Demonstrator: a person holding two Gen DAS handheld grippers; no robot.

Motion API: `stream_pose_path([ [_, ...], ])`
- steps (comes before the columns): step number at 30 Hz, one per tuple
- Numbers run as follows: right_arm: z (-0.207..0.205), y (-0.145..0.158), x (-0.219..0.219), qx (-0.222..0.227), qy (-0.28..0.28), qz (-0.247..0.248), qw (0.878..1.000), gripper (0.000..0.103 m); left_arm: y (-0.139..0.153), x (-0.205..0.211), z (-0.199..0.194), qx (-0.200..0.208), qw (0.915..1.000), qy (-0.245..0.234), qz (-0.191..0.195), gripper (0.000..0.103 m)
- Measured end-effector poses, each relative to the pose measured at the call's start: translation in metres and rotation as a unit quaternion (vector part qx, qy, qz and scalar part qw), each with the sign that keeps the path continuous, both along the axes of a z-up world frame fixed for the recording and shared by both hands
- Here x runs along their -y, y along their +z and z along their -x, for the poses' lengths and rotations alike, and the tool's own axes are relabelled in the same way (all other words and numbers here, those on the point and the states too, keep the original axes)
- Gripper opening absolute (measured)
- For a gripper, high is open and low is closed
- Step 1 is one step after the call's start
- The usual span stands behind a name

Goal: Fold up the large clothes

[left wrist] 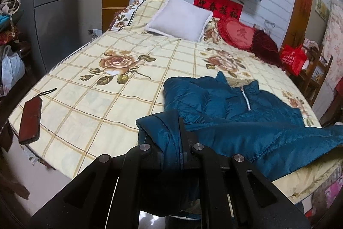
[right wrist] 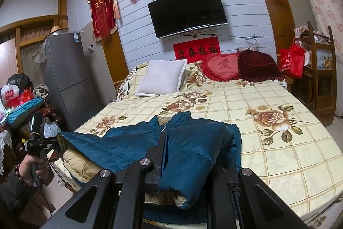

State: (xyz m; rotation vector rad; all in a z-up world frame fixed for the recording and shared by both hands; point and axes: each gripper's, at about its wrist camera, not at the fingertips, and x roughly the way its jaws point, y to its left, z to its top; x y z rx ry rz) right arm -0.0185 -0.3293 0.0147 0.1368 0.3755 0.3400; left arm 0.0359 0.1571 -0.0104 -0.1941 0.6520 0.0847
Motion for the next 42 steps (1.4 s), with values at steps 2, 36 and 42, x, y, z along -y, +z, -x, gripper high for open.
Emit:
stream_pose_path([
  [2,0.002,0.0,0.001,0.0,0.0,-0.002,1.0,0.012,0.001,-0.003,0.012,0.015,0.9998,-0.006,0.008,0.008],
  [36,-0.028,0.054,-0.012,0.087,-0.048,0.017,0.995,0.012,0.074,-0.022,-0.023,0.109,0.9898,-0.021,0.089,0.008],
  [42,-0.148,0.047,-0.023,0.044,-0.089,0.003,0.995,0.012,0.055,-0.013,-0.144,0.056,0.9957,0.001,0.074,0.008],
])
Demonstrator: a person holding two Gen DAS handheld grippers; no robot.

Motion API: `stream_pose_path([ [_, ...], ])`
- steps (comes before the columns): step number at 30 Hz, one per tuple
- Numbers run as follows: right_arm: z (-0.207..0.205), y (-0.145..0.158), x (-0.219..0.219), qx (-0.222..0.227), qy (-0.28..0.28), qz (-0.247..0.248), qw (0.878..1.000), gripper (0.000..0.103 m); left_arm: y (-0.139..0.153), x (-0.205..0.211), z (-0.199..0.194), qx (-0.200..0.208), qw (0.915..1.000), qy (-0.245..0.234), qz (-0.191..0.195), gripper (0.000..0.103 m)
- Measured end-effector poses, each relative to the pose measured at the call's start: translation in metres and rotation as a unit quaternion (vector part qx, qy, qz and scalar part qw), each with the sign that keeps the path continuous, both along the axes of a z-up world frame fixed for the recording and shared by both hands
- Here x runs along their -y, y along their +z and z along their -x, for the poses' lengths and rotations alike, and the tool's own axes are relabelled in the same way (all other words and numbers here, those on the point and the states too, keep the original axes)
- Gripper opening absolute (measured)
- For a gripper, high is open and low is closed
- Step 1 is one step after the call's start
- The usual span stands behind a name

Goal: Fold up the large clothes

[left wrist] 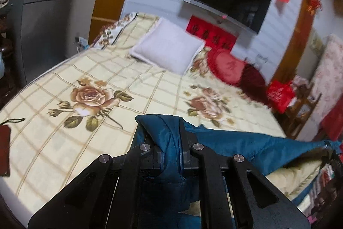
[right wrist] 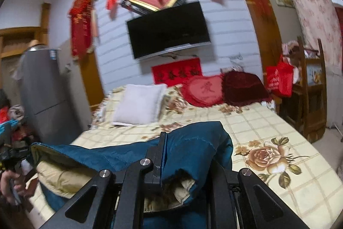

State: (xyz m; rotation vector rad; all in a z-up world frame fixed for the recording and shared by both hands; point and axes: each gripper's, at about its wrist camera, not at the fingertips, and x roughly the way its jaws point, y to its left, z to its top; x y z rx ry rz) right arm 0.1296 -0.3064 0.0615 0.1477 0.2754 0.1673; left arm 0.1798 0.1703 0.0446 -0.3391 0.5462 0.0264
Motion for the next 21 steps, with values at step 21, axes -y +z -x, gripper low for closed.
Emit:
stream_pose_path([
  [21,-0.194,-0.172,0.017,-0.271,-0.021,-0.025,0.962,0.02,-0.16,0.025,-0.155,-0.171,0.9852,-0.007,-0.011,0.012],
])
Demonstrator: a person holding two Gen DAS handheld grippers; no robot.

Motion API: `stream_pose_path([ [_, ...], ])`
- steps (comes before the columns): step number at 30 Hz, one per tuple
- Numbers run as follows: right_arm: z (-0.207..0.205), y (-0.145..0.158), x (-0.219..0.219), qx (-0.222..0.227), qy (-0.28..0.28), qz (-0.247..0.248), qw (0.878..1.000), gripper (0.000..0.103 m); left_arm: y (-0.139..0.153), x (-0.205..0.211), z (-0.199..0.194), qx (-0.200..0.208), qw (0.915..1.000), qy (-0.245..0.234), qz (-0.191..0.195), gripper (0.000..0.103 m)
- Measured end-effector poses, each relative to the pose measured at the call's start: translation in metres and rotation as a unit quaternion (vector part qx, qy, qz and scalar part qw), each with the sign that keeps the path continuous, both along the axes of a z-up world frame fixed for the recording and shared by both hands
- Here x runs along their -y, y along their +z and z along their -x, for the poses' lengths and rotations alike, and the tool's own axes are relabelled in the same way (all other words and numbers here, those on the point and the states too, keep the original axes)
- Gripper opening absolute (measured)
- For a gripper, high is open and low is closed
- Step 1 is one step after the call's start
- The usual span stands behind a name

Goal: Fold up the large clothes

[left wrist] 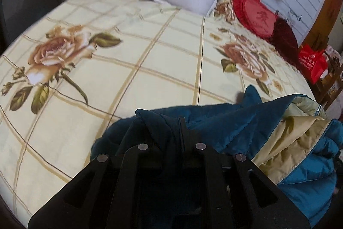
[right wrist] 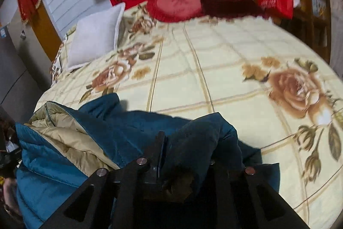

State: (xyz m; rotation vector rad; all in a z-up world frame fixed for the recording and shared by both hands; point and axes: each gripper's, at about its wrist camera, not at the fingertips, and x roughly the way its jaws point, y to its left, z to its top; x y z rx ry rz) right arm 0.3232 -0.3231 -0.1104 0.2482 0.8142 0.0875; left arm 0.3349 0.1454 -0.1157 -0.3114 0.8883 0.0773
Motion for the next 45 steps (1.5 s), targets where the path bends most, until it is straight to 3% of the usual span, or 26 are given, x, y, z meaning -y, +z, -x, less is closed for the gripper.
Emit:
stream_pose_path([
  [4,0.0,0.002,0.011,-0.044,-0.001,-0.054,0.998,0.03,0.005,-0.011,-0.004,-0.041,0.9987,-0.005,0.031,0.014],
  [6,0.007,0.013,0.021,-0.052,-0.007,-0.098,0.994,0.036,0.015,-0.021,0.001,-0.041,0.9979,0.001,0.05,0.021],
  [7,0.01,0.017,0.025,-0.053,-0.008,-0.12,0.991,0.051,0.025,-0.027,0.007,-0.029,0.9972,0.001,0.069,0.025],
  [8,0.015,0.022,0.03,-0.054,-0.004,-0.157,0.986,0.067,0.034,-0.03,0.01,-0.024,0.9967,-0.004,0.078,0.036],
  [9,0.019,0.029,0.033,-0.049,0.0,-0.184,0.982,0.097,0.041,-0.031,0.013,-0.021,0.9965,-0.01,0.081,0.052],
  [10,0.026,0.038,0.036,-0.034,-0.001,-0.194,0.98,0.101,0.047,-0.032,0.016,-0.017,0.9966,-0.014,0.079,0.066],
  [11,0.03,0.045,0.035,-0.029,-0.002,-0.189,0.982,0.101,0.058,-0.032,0.022,-0.006,0.9979,-0.015,0.063,0.101],
  [14,0.045,0.066,0.037,-0.028,-0.016,-0.144,0.989,0.101,0.072,-0.034,0.027,0.007,0.9995,-0.014,0.027,0.103],
  [18,0.056,0.091,0.021,0.003,-0.016,-0.022,1.0,0.101,0.076,-0.027,0.021,0.015,0.9997,-0.016,-0.007,0.103],
  [22,0.047,0.092,-0.011,0.016,0.009,0.057,0.998,0.101,0.069,0.005,0.011,0.015,0.9979,-0.05,-0.038,0.103],
  [26,0.014,0.069,-0.046,0.002,0.059,0.075,0.995,0.098,0.05,0.048,-0.011,0.007,0.9907,-0.097,-0.095,0.103],
  [29,-0.026,0.031,-0.049,-0.064,0.059,0.092,0.992,0.098,0.025,0.057,-0.032,-0.014,0.9848,-0.096,-0.144,0.103],
  [31,-0.048,-0.001,-0.035,-0.112,0.051,0.084,0.989,0.099,0.004,0.042,-0.045,-0.043,0.9878,-0.073,-0.131,0.103],
  [34,-0.058,-0.015,-0.016,-0.088,0.037,0.062,0.993,0.102,-0.009,0.025,-0.054,-0.046,0.9939,-0.035,-0.094,0.103],
  [37,-0.068,-0.038,0.003,-0.108,0.007,0.025,0.994,0.103,-0.027,0.015,-0.062,-0.059,0.9969,-0.016,-0.05,0.103],
  [39,-0.07,-0.038,-0.003,-0.088,0.01,0.044,0.995,0.103,-0.034,0.017,-0.065,-0.064,0.9967,-0.018,-0.047,0.103],
  [45,-0.068,-0.032,-0.006,-0.102,-0.009,0.069,0.992,0.102,-0.017,0.011,-0.052,-0.067,0.9963,-0.007,-0.054,0.103],
])
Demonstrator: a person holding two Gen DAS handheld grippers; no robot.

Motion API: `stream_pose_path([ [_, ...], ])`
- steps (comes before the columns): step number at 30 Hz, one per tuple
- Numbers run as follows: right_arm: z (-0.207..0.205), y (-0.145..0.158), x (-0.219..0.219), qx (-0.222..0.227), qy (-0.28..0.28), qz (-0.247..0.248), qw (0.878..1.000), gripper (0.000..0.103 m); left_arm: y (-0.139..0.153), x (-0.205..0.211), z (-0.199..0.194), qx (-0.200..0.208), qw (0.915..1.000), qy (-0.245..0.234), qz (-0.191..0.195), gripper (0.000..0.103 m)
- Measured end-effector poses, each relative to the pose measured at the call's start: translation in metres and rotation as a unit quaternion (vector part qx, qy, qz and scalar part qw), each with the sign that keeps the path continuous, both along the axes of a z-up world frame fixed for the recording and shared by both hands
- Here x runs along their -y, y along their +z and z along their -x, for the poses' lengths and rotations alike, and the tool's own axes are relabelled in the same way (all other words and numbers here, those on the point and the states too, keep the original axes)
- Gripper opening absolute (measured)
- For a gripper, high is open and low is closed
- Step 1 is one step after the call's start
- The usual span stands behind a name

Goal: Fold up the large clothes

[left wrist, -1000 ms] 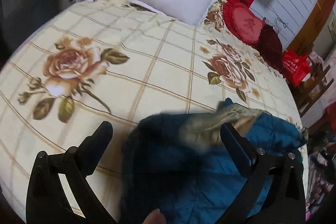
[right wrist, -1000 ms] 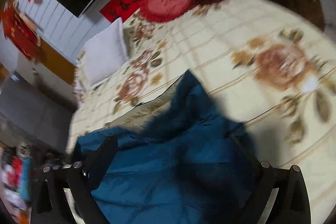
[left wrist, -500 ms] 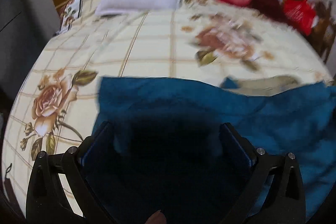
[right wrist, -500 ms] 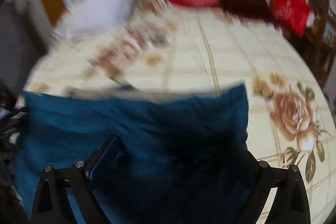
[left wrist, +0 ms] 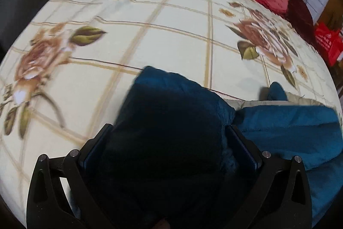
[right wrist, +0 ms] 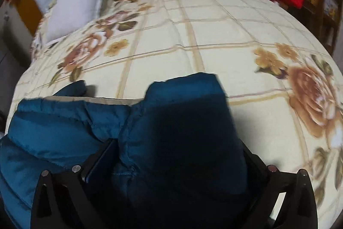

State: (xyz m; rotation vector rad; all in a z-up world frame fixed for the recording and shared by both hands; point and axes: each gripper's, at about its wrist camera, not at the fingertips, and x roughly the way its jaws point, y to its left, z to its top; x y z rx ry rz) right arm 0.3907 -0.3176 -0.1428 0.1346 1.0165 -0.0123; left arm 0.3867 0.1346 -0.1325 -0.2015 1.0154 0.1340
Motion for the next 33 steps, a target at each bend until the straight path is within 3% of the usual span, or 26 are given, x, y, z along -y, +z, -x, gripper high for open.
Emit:
stream_pose_path([
  [3,0.024,0.037,0.0,0.048,-0.005,0.023,0.999,0.099,0.039,-0.008,0.028,0.041,0.999,-0.019,0.005,0.102],
  [7,0.072,0.098,-0.008,0.112,0.034,-0.001,0.993,0.099,0.094,-0.002,0.085,0.096,0.9931,-0.067,-0.004,0.102],
  [10,0.113,0.123,-0.03,0.126,0.079,-0.035,0.988,0.099,0.098,0.017,0.122,0.093,0.9898,-0.108,0.004,0.103],
  [13,0.151,0.114,-0.064,0.108,0.126,-0.027,0.986,0.099,0.067,0.039,0.156,0.064,0.9902,-0.123,-0.009,0.103],
  [15,0.167,0.094,-0.079,0.101,0.142,-0.005,0.985,0.099,0.034,0.048,0.156,0.022,0.9924,-0.121,-0.012,0.103],
  [16,0.172,0.077,-0.082,0.089,0.136,0.008,0.987,0.099,0.021,0.05,0.153,0.008,0.993,-0.118,0.002,0.103],
  [17,0.169,0.053,-0.08,0.055,0.123,0.007,0.991,0.101,0.013,0.046,0.153,0.02,0.9935,-0.108,0.029,0.103],
  [18,0.168,0.035,-0.071,0.034,0.111,-0.02,0.993,0.103,0.013,0.045,0.153,0.025,0.9937,-0.102,0.036,0.103],
  [19,0.169,0.024,-0.059,0.042,0.094,-0.071,0.992,0.103,0.012,0.043,0.151,0.021,0.9941,-0.096,0.046,0.103],
  [20,0.17,0.021,-0.053,0.051,0.086,-0.092,0.991,0.103,0.012,0.044,0.15,0.019,0.9942,-0.095,0.047,0.103],
  [25,0.174,0.018,-0.058,0.055,0.104,-0.077,0.99,0.103,0.011,0.045,0.159,0.039,0.9927,-0.104,0.048,0.103],
  [29,0.178,0.033,-0.059,0.028,0.093,-0.06,0.993,0.101,0.02,0.037,0.169,0.026,0.9921,-0.105,0.063,0.103],
  [31,0.2,0.058,-0.058,0.061,0.08,-0.067,0.993,0.101,0.033,0.034,0.187,0.043,0.9925,-0.096,0.062,0.103],
  [33,0.226,0.074,-0.063,0.099,0.102,-0.065,0.988,0.101,0.047,0.04,0.214,0.085,0.9914,-0.094,0.033,0.103],
])
